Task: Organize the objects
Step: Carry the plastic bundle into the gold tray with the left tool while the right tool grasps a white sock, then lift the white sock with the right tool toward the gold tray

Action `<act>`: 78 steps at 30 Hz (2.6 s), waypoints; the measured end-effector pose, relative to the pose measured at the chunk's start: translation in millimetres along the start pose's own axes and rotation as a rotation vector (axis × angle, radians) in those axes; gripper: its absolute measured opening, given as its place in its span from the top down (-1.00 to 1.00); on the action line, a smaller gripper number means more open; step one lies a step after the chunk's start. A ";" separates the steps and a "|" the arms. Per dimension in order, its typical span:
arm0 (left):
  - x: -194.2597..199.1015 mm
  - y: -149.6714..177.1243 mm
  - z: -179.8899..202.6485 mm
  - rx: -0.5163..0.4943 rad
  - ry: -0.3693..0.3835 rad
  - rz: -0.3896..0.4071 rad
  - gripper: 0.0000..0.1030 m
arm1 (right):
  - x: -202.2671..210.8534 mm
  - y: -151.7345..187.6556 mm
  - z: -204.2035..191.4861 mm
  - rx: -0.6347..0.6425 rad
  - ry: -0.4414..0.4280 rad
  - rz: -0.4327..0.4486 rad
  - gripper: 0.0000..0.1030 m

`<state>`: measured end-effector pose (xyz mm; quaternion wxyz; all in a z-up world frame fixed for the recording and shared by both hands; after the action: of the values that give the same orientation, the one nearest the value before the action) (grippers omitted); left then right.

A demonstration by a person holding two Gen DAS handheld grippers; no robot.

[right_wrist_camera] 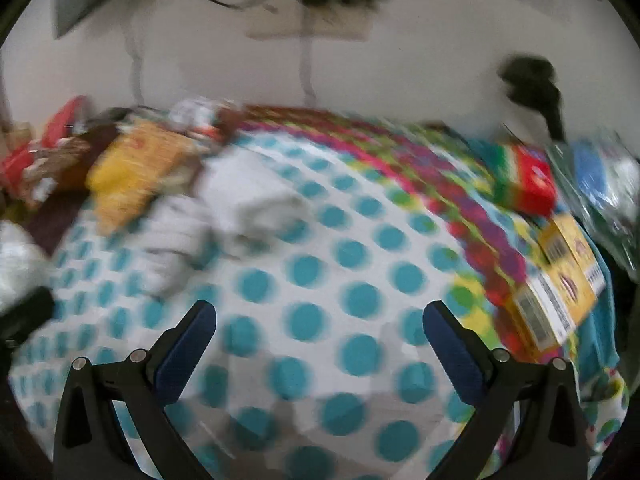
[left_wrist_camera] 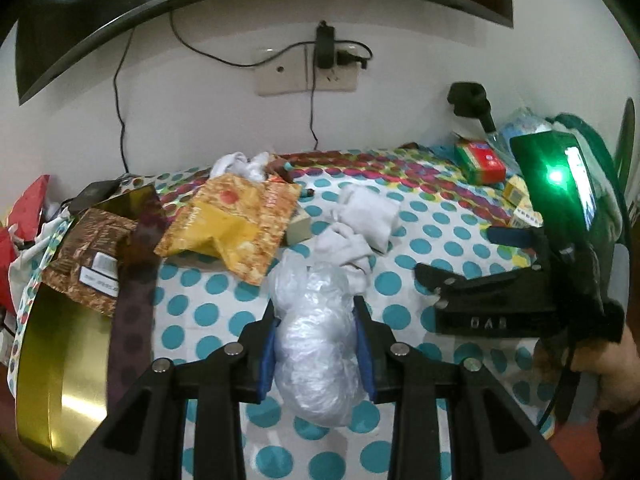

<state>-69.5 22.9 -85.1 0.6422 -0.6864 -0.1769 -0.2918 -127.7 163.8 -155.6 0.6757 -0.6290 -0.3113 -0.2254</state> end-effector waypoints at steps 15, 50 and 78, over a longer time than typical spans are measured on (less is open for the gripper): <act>31.7 1.9 -87.3 0.175 -0.095 0.027 0.34 | -30.0 -21.4 -79.1 -0.094 -0.277 -0.128 -0.53; 22.2 18.1 -203.2 0.288 -0.248 -0.119 0.33 | -56.4 -36.2 -66.4 0.136 -0.040 -0.011 0.43; 3.2 25.5 -216.9 0.317 -0.290 -0.213 -0.17 | -60.6 -34.8 -65.5 0.122 -0.064 -0.021 0.40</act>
<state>-88.8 -194.0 -101.9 0.6755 -0.5891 -0.3822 -0.2248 -185.6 90.0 -174.6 0.7000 -0.5903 -0.3525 -0.1932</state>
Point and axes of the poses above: each gripper's, at about its wrist camera, not at the fingertips, and x roughly against the way its jaws point, z to its right, y to its underside, the point moved 4 cm from there along -x, roughly the way its jaws point, and after that the axes turned 4 degrees about z, right-handed, at the moved point
